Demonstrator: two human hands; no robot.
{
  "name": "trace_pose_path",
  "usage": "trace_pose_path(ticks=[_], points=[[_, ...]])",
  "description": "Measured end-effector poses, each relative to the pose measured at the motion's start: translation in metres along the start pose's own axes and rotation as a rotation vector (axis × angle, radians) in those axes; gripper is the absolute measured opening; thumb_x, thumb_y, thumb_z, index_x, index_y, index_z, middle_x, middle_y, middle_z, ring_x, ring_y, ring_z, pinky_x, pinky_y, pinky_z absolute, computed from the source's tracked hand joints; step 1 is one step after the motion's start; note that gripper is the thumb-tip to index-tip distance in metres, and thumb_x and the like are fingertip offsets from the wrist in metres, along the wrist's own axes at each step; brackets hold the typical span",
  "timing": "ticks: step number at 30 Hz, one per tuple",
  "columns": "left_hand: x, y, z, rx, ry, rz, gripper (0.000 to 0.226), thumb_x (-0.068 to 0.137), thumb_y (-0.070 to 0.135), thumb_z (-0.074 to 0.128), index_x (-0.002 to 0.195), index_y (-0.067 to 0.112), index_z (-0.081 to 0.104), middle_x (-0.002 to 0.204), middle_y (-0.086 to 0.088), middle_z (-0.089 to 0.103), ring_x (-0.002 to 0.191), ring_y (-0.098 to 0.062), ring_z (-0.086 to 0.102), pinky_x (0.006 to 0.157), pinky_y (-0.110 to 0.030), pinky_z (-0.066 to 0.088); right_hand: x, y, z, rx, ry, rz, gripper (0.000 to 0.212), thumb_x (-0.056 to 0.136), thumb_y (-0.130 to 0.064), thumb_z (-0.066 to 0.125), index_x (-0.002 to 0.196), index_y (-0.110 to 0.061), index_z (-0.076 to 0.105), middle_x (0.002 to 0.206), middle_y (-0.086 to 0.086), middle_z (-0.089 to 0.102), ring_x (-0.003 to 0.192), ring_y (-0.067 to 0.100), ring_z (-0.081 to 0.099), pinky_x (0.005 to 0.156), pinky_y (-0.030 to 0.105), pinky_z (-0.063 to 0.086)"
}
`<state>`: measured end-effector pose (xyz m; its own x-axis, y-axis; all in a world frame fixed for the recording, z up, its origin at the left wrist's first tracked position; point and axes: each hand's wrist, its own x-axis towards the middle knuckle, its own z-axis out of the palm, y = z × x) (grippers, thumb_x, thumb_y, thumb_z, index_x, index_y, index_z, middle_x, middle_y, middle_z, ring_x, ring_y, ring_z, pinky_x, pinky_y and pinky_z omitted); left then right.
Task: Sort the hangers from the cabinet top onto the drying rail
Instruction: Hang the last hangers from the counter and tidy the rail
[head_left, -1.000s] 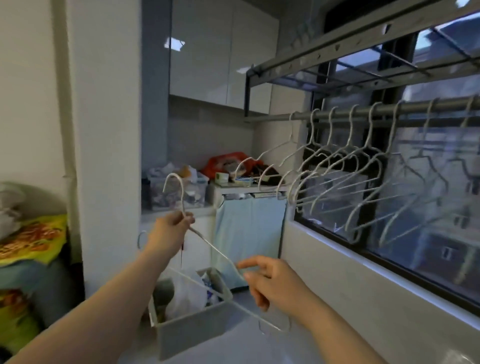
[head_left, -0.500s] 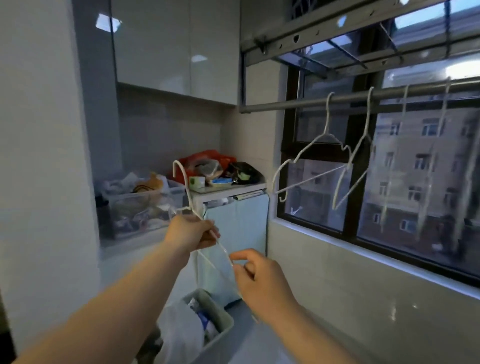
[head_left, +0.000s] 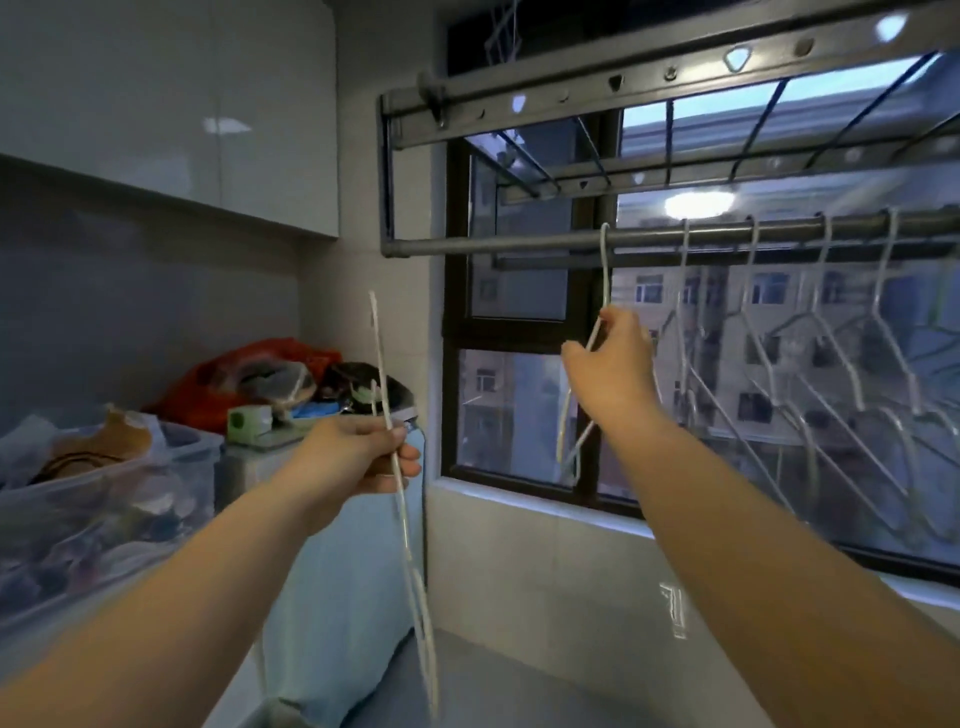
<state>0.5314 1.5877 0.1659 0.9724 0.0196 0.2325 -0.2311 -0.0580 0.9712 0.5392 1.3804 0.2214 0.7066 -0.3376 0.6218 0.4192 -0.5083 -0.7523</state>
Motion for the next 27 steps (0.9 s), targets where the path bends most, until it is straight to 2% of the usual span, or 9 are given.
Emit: trace_pose_path(ticks=[2,3,7,9,11,13,17,20,27], points=[[0.019,0.006,0.004,0.029,-0.081,0.012,0.013,0.091,0.008,0.049,0.084,0.008,0.059,0.051,0.002,0.068,0.047,-0.004,0.064,0.042,-0.015,0.050,0.020,0.003,0.007,-0.001,0.082,0.093,0.058,0.087,-0.012,0.054,0.139,-0.011,0.027,0.142,0.012,0.029,0.123,0.030,0.041,0.099,0.043,0.043],[0.028,0.011,0.006,0.046,-0.118,0.015,0.013,0.091,0.009,0.049,0.085,0.007,0.060,0.052,0.002,0.069,0.048,-0.004,0.064,0.043,-0.015,0.050,0.028,0.006,0.010,0.031,0.101,0.156,0.060,0.087,-0.011,0.054,0.139,-0.011,0.025,0.141,0.013,0.029,0.122,0.032,0.042,0.099,0.044,0.043],[0.064,0.030,0.018,0.000,-0.203,0.058,0.016,0.090,0.010,0.050,0.079,0.005,0.062,0.050,-0.001,0.067,0.042,-0.005,0.061,0.040,-0.015,0.048,0.045,0.013,0.019,0.209,0.018,0.342,0.060,0.089,-0.008,0.052,0.139,-0.013,0.020,0.129,0.017,0.045,0.107,0.030,0.055,0.083,0.036,0.052],[0.079,0.036,0.027,-0.061,-0.243,0.060,0.015,0.089,0.009,0.050,0.080,0.006,0.062,0.052,-0.001,0.068,0.042,-0.005,0.061,0.040,-0.015,0.049,0.049,0.015,0.023,0.221,-0.037,0.371,0.057,0.090,-0.006,0.050,0.138,-0.015,0.021,0.114,0.014,0.053,0.087,0.025,0.062,0.064,0.029,0.055],[0.093,0.040,0.036,-0.089,-0.281,0.064,0.014,0.090,0.010,0.050,0.082,0.008,0.062,0.054,-0.001,0.070,0.044,-0.005,0.062,0.042,-0.015,0.049,0.052,0.014,0.027,0.250,-0.071,0.397,0.052,0.092,-0.003,0.047,0.137,-0.016,0.025,0.108,0.013,0.055,0.063,0.017,0.056,0.036,0.018,0.049],[0.106,0.044,0.046,-0.082,-0.315,0.080,0.014,0.090,0.012,0.050,0.084,0.010,0.062,0.056,0.001,0.071,0.047,-0.004,0.064,0.043,-0.015,0.050,0.055,0.015,0.032,0.259,-0.062,0.412,0.043,0.093,-0.003,0.045,0.132,-0.015,0.032,0.112,0.015,0.057,0.058,0.014,0.049,0.026,0.012,0.037],[0.130,0.057,0.064,-0.102,-0.389,0.126,0.011,0.089,0.014,0.051,0.085,0.013,0.062,0.057,0.003,0.071,0.049,-0.003,0.065,0.044,-0.015,0.050,0.059,0.026,0.037,0.182,0.054,0.309,0.033,0.093,-0.007,0.043,0.125,-0.015,0.040,0.084,0.006,0.054,0.058,0.012,0.049,0.040,0.020,0.038],[0.145,0.070,0.074,-0.144,-0.447,0.127,0.010,0.089,0.013,0.051,0.086,0.012,0.060,0.056,0.003,0.071,0.049,-0.003,0.065,0.043,-0.015,0.050,0.061,0.031,0.034,0.127,0.107,0.268,0.035,0.092,-0.008,0.044,0.126,-0.013,0.040,0.084,0.007,0.051,0.060,0.013,0.048,0.049,0.024,0.042],[0.168,0.085,0.094,-0.196,-0.556,0.121,0.014,0.091,0.013,0.049,0.084,0.008,0.060,0.052,0.002,0.069,0.046,-0.002,0.064,0.041,-0.013,0.048,0.062,0.030,0.032,0.127,0.131,0.316,0.038,0.093,-0.007,0.041,0.130,-0.015,0.037,0.070,0.003,0.047,0.052,0.013,0.045,0.030,0.016,0.037]])
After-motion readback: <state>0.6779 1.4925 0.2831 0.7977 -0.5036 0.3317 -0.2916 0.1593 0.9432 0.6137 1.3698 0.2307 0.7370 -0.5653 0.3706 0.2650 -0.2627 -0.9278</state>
